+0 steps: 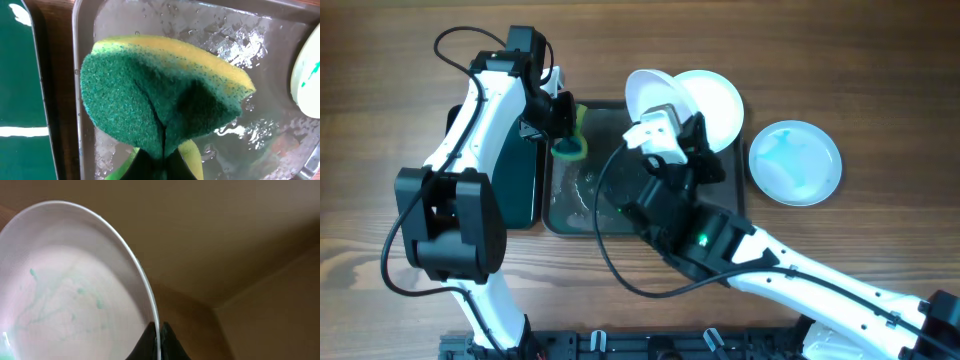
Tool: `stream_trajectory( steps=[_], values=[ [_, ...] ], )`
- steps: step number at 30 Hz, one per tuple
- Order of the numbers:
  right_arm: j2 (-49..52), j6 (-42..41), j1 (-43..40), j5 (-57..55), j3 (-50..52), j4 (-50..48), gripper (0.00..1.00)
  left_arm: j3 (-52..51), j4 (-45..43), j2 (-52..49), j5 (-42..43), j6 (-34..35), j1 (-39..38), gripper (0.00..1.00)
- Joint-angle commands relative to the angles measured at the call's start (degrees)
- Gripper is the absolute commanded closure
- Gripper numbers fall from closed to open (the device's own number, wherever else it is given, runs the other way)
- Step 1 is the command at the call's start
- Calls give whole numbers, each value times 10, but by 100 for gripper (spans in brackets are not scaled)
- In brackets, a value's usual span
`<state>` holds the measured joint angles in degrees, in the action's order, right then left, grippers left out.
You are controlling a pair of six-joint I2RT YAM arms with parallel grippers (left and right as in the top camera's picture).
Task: Clean dirty plates on tray and stack at the side
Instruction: 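Lift the second plate and stack it on the first plate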
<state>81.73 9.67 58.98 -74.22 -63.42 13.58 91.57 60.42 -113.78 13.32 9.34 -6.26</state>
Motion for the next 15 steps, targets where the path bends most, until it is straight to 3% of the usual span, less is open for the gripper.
stream_trajectory(
  steps=[1, 5, 10, 12, 15],
  values=[
    [-9, 159, 16, -72, -5, -61, 96, 6, -2, 13, 1, 6, 0, 96],
    [-9, 202, 19, -101, -5, -89, 96, 6, -2, 13, 1, 6, 1, 96],
    [-9, 157, 19, -64, -2, -87, 96, 6, -2, 13, 1, 6, 0, 96],
    [-9, 87, 19, -25, 2, -49, 96, 6, -2, 13, 1, 6, 0, 96],
    [-9, -80, 9, 104, 2, 67, 96, 6, -2, 13, 1, 6, 0, 96]
  ],
)
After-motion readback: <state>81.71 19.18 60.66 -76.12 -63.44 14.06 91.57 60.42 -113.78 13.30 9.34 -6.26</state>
